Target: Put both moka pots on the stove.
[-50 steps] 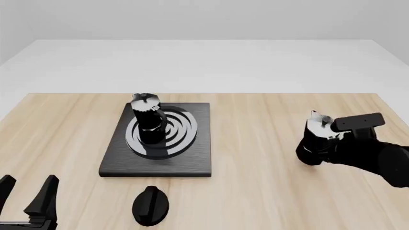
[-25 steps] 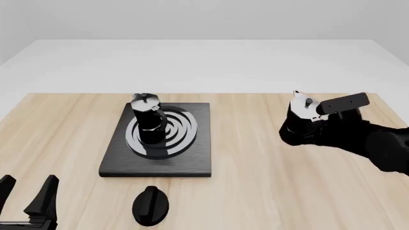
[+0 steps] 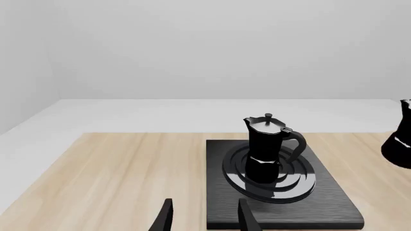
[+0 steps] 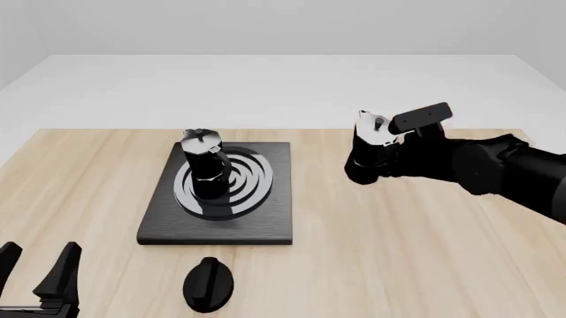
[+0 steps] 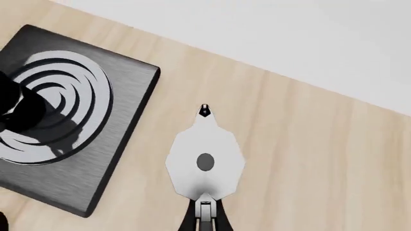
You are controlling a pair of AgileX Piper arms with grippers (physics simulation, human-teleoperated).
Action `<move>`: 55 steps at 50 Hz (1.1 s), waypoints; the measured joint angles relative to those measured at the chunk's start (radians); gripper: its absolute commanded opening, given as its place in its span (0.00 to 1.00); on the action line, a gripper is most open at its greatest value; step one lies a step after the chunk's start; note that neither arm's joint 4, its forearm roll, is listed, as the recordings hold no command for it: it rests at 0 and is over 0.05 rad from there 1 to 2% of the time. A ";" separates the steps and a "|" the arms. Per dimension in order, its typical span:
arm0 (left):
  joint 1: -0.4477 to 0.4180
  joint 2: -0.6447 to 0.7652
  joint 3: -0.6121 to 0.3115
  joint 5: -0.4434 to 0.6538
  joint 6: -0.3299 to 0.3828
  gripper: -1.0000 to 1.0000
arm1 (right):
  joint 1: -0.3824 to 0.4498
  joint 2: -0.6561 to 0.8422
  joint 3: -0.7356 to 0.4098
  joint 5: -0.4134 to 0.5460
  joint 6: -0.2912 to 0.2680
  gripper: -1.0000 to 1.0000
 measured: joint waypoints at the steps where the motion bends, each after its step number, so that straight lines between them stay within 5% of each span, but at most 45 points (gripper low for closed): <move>1: 0.000 0.000 0.000 0.000 0.000 1.00 | 0.005 0.005 -0.007 0.002 0.000 0.00; 55: 0.000 0.000 0.000 0.000 0.000 1.00 | 0.230 0.302 -0.437 0.112 0.051 0.00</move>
